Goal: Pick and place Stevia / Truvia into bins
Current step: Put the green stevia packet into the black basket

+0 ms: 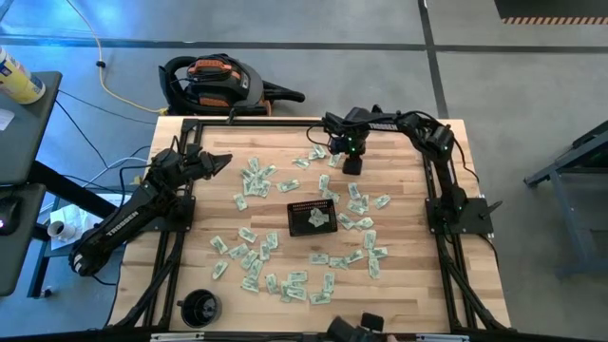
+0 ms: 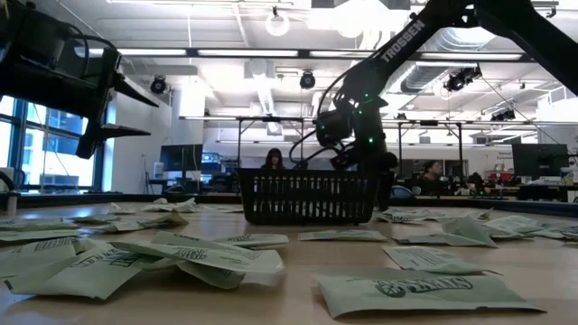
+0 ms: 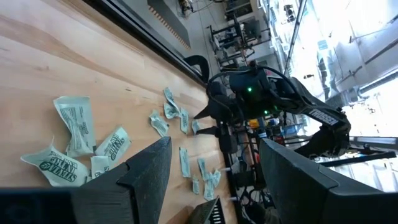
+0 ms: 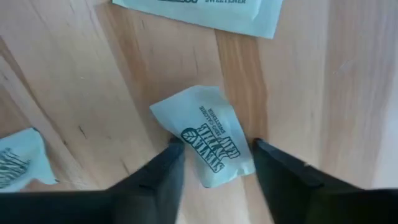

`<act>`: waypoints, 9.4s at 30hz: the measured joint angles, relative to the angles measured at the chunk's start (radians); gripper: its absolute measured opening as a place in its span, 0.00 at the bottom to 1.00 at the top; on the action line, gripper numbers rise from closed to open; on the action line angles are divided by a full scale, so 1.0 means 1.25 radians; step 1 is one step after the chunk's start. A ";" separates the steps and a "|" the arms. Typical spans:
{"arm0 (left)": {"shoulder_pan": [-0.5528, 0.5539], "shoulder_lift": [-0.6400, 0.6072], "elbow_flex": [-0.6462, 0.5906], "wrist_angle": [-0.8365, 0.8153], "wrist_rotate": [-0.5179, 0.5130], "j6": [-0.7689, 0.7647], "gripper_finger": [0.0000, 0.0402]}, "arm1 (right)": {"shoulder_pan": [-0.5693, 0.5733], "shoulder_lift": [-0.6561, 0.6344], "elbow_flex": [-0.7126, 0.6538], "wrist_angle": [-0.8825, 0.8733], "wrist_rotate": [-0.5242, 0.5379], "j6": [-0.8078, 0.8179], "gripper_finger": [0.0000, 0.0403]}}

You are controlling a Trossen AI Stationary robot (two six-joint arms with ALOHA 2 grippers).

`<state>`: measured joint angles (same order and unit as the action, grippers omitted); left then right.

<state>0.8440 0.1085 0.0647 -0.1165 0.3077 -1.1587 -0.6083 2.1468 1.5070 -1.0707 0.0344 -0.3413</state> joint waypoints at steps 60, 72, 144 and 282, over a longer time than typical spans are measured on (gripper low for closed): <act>0.000 0.000 0.000 0.005 0.181 0.065 0.69 | 0.437 -0.241 -0.008 -0.295 0.146 0.419 0.41; 0.000 0.000 0.000 0.005 0.164 0.083 0.69 | 0.384 -0.492 -0.405 -0.091 0.063 0.203 0.52; 0.000 0.000 0.000 0.005 0.172 0.086 0.69 | 0.438 0.054 0.232 0.099 -0.264 0.543 0.21; -0.043 0.803 0.463 -0.193 0.214 0.855 0.52 | 0.494 -0.457 -0.264 0.228 0.279 1.128 0.44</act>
<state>0.7898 1.1129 0.6437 -0.3575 0.5751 -0.0899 0.0093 1.5761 1.1770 -0.7856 0.3829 1.0682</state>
